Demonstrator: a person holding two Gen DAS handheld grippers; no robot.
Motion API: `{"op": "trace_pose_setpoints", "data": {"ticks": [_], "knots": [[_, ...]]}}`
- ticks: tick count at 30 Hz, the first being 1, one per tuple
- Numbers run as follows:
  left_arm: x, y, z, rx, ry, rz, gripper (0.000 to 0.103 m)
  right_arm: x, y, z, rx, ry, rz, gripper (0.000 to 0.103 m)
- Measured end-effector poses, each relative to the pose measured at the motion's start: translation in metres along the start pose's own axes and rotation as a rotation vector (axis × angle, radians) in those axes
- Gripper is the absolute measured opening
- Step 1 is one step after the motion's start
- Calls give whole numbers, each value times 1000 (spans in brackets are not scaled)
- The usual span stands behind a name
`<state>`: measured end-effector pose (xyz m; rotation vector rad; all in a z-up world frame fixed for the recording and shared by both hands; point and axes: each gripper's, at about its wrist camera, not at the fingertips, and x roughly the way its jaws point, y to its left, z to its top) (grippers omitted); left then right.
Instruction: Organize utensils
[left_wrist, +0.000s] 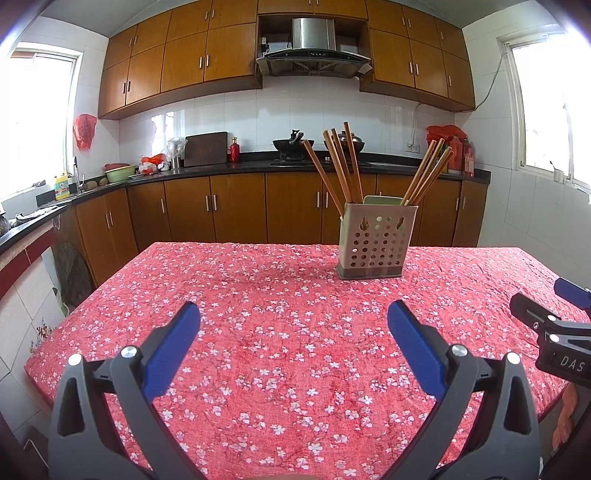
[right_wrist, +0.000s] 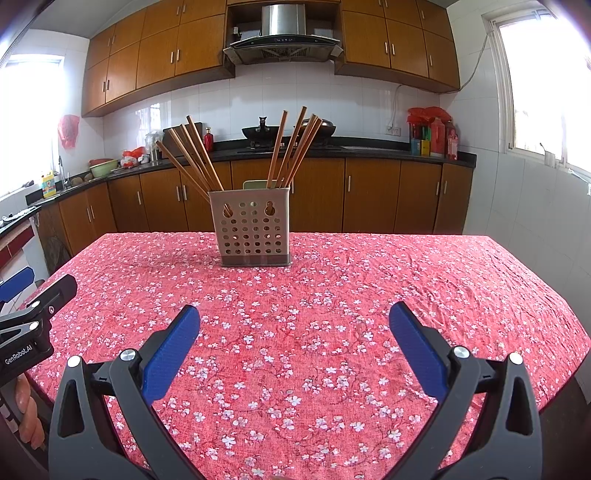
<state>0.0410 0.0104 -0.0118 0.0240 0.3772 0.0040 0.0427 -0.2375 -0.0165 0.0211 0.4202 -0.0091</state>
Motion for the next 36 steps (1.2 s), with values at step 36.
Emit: {"op": "trace_pose_setpoints", "data": {"ticks": [36], "knots": [[2,3,-2,1,2,1,99,1,0,-2,4,2,0,101]]}}
